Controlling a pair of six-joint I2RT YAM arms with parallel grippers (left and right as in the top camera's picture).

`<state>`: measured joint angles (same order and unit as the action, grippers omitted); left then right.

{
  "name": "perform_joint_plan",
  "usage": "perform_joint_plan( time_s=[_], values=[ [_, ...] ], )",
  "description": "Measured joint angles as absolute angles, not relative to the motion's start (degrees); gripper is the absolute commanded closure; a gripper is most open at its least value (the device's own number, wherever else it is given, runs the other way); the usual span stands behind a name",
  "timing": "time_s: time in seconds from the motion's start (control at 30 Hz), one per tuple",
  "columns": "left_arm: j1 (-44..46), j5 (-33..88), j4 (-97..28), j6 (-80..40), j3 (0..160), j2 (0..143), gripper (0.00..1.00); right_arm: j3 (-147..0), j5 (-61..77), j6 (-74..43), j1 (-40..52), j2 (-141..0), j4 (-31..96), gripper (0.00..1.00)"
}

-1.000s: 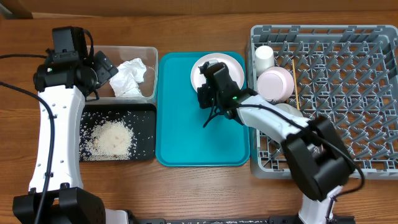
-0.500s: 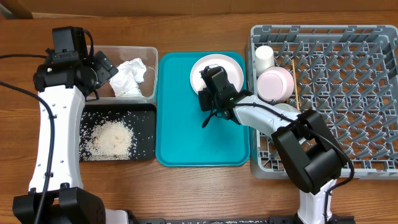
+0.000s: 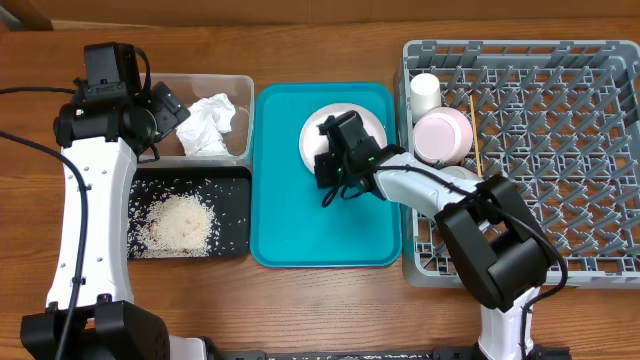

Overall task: Sort waste into correct bins and load items into the dishwasher
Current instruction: 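Move the right gripper to the white plate on the teal tray, then grip the white plate's rim with the right gripper and tilt it up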

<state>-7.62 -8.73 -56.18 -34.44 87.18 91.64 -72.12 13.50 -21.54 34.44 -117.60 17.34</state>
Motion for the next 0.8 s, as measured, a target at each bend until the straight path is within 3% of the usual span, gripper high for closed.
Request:
perform_joint_plan(
  time_s=[0.23, 0.43, 0.63, 0.8],
  values=[
    [-7.6, -8.7, -56.2, -34.4, 87.2, 91.7, 0.00, -73.1, 22.6, -25.4, 39.2, -117.1, 28.9, 0.94],
    [-7.6, -8.7, -56.2, -34.4, 87.2, 91.7, 0.00, -73.1, 24.2, -24.3, 42.5, -117.1, 27.7, 0.94],
    [-7.6, -8.7, -56.2, -34.4, 87.2, 91.6, 0.00, -75.5, 24.1, -23.3, 38.5, -117.1, 31.6, 0.94],
    [-7.6, -8.7, -56.2, -34.4, 87.2, 91.7, 0.00, -79.1, 23.9, -23.1, 33.0, -116.7, 32.5, 0.83]
  ],
)
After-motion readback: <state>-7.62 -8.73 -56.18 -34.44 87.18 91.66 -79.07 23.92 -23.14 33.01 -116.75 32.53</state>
